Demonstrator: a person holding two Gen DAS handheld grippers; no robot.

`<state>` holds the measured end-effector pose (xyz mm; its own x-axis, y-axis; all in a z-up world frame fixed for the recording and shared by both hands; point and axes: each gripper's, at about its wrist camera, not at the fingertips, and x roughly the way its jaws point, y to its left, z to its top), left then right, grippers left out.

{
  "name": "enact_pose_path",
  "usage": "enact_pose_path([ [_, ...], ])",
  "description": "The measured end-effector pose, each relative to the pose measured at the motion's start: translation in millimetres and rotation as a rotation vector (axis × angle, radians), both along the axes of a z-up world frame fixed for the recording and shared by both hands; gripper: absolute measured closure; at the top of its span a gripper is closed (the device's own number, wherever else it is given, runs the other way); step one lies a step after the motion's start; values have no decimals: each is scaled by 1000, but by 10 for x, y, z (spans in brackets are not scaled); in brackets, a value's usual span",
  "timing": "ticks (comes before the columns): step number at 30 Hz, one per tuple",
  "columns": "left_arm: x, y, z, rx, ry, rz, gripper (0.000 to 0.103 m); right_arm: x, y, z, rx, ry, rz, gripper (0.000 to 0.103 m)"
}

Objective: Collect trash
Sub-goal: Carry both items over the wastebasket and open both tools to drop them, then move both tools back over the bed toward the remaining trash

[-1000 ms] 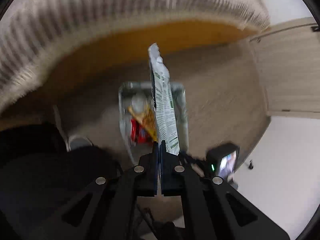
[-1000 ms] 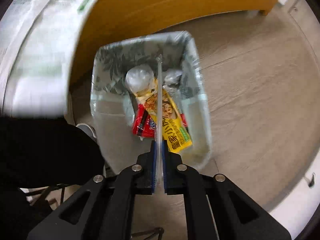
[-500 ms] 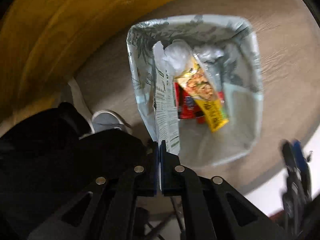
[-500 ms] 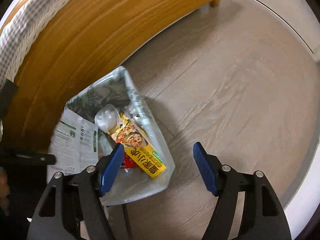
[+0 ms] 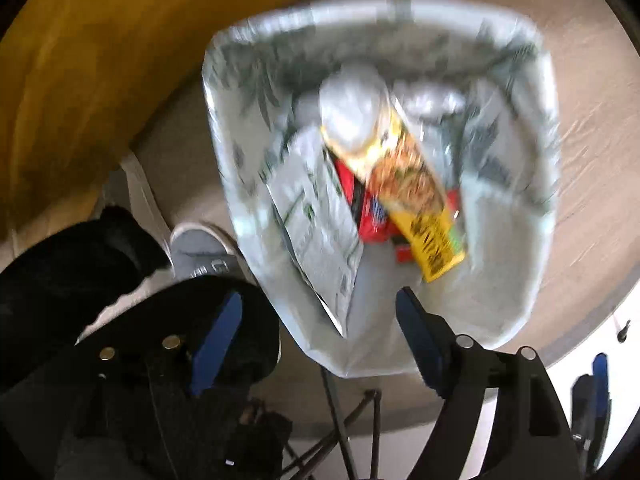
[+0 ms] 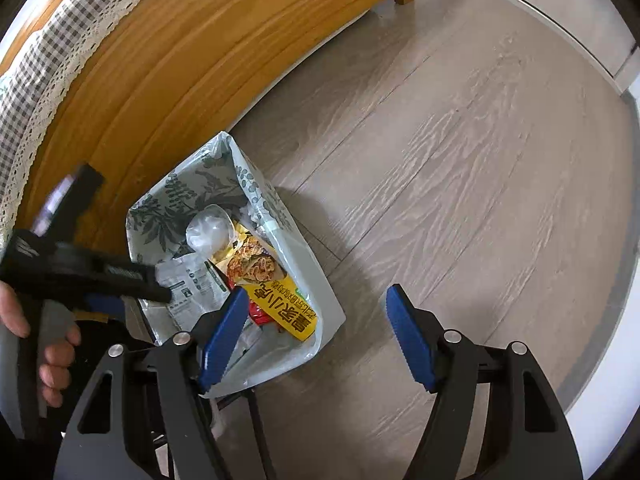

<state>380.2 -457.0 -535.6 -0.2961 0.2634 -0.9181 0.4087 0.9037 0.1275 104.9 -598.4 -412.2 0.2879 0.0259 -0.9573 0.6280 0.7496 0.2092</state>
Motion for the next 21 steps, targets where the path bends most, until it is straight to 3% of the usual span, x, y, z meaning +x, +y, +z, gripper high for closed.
enact_pose_path([
  [4, 62, 70, 203, -74, 7, 97, 23, 138, 63, 52, -24, 15, 39, 35],
  [11, 90, 37, 623, -160, -72, 56, 18, 285, 234, 148, -63, 51, 98, 35],
  [17, 15, 84, 904, -258, -48, 44, 17, 325, 291, 209, -112, 107, 117, 35],
  [21, 40, 144, 1325, -366, -105, 32, 17, 331, 223, 305, -145, 138, 96, 35],
])
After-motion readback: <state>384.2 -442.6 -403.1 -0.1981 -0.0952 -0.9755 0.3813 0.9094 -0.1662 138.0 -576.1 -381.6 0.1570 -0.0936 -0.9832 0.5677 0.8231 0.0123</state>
